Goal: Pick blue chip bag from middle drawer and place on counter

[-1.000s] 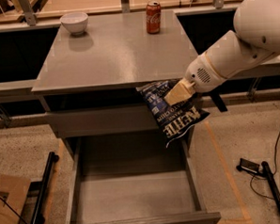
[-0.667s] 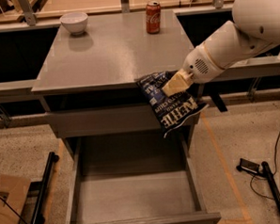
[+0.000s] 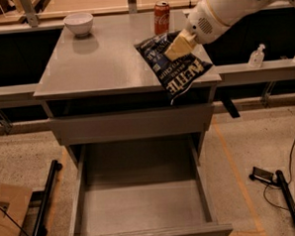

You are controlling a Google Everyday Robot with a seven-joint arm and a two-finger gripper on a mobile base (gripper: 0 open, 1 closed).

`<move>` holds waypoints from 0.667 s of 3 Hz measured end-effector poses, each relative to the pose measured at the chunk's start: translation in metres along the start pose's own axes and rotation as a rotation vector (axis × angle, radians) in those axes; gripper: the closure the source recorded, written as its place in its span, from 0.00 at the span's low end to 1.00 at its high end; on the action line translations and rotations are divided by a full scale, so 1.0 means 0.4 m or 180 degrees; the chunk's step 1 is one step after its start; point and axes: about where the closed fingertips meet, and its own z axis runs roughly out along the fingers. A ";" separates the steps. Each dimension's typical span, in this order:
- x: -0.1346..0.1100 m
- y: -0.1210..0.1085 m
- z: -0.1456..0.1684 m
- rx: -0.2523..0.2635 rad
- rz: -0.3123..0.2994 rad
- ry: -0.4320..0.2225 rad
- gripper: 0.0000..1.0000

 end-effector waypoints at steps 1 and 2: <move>-0.124 -0.082 0.034 0.0119 -0.0166 -0.0232 0.84; -0.211 -0.170 0.087 0.0200 -0.0166 -0.0620 0.61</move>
Offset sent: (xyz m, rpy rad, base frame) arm 0.1777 0.0525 0.0473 0.2828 -0.2928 -0.0360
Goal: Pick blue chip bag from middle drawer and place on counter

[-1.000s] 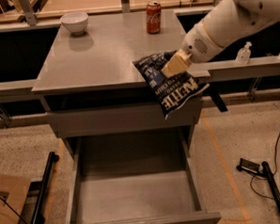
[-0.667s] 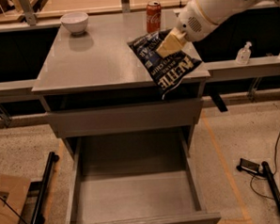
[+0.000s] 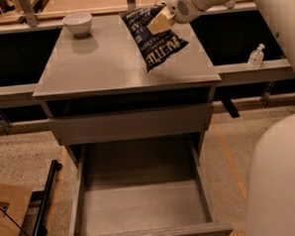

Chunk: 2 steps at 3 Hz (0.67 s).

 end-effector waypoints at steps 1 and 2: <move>-0.040 -0.073 0.069 0.0050 0.0098 -0.0316 0.37; -0.043 -0.109 0.128 0.0007 0.0243 -0.0454 0.14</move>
Offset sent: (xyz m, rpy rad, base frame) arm 0.1012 0.0201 -0.0178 0.2320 -0.0173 -0.0592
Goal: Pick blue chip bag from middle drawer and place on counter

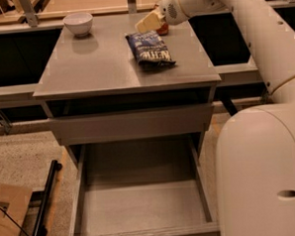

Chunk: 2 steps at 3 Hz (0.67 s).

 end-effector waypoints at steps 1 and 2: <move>0.002 0.001 0.007 -0.0010 -0.0004 0.0007 0.00; 0.002 0.001 0.007 -0.0011 -0.0004 0.0008 0.00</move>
Offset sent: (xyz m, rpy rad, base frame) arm 0.0010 0.0016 -0.0021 -0.0014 0.0018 0.0031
